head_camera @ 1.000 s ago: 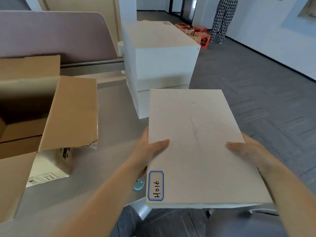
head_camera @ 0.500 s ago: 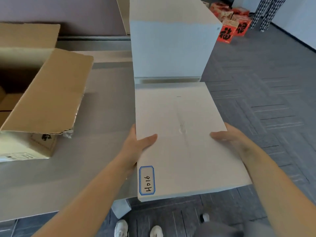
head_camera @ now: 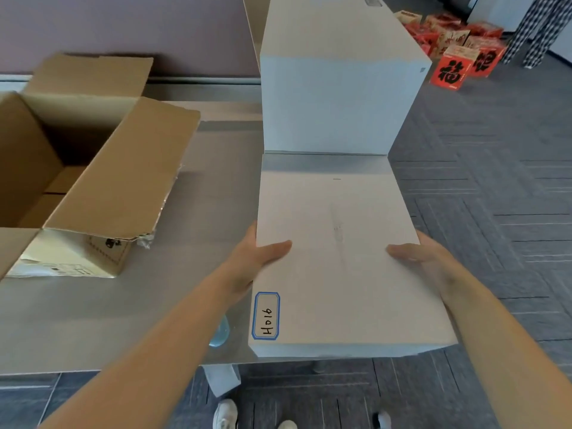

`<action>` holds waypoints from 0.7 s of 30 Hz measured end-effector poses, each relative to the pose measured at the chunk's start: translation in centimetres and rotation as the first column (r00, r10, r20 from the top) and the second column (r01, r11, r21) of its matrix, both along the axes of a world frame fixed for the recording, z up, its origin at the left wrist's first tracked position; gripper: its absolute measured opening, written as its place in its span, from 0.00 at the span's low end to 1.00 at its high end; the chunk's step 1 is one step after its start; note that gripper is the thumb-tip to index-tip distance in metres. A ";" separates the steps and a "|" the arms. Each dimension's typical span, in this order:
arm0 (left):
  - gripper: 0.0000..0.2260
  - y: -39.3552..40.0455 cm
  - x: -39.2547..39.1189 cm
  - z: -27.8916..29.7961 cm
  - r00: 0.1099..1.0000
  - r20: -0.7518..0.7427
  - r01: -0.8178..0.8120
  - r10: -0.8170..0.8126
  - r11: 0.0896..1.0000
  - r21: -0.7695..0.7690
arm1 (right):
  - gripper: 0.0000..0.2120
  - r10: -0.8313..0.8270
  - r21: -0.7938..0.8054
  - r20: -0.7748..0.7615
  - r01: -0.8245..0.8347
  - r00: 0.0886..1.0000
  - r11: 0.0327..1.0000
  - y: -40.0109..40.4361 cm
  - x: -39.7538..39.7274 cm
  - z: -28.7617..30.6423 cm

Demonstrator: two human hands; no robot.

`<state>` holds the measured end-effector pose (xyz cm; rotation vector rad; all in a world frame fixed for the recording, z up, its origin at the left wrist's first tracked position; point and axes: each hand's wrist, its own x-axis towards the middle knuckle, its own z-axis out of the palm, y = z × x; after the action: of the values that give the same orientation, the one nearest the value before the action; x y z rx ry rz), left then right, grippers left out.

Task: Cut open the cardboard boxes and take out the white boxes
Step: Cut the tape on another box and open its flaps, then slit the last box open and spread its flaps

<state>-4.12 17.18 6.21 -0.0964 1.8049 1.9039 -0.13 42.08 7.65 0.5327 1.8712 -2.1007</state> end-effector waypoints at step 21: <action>0.30 -15.5 1.6 8.5 0.813 -0.263 -0.229 -0.519 0.131 -0.965 | 0.28 0.598 0.994 0.086 -0.110 0.796 0.004 -15.1 -2.6 6.9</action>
<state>-2.49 1.68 14.67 0.2459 3.0562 0.1170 -2.75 26.93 14.51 -0.2626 3.0388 -0.2146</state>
